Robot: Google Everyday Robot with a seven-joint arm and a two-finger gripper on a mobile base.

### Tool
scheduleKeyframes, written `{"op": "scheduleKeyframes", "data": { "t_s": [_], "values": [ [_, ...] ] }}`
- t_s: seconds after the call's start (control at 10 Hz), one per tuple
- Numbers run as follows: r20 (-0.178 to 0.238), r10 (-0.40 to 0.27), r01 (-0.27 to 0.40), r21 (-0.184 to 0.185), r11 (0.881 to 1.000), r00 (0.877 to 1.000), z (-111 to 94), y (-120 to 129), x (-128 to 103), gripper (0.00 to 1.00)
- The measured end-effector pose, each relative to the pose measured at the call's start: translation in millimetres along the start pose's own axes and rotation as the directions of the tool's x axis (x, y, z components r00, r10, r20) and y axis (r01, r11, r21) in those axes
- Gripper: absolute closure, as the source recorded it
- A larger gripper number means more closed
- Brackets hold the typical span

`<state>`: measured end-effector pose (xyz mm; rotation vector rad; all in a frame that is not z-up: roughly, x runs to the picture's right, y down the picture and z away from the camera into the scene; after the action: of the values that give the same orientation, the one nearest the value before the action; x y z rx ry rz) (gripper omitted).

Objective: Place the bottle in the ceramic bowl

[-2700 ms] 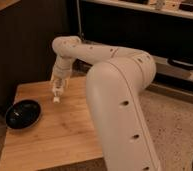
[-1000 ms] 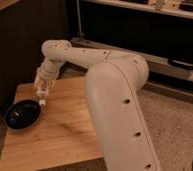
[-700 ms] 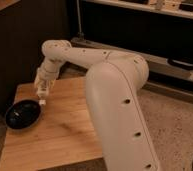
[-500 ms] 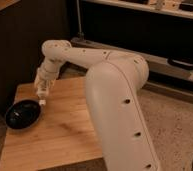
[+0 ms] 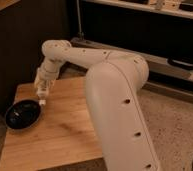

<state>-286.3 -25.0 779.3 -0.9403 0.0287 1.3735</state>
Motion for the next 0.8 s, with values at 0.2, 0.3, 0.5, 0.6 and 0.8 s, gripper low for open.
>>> {"op": "scheduleKeyframes", "data": {
  "t_s": [0.2,0.3,0.5,0.6,0.8],
  "values": [
    [0.000,0.000,0.000,0.000,1.000,1.000,0,0,0,1.00],
    [0.000,0.001,-0.001,-0.001,1.000,1.000,0,0,0,1.00],
    [0.018,0.005,-0.005,-0.026,1.000,1.000,1,-9,0,1.00],
    [0.037,0.012,-0.010,-0.050,0.999,0.999,1,-25,-5,1.00],
    [0.066,0.010,-0.003,-0.093,0.996,0.998,-1,-37,-24,1.00]
  ]
}}
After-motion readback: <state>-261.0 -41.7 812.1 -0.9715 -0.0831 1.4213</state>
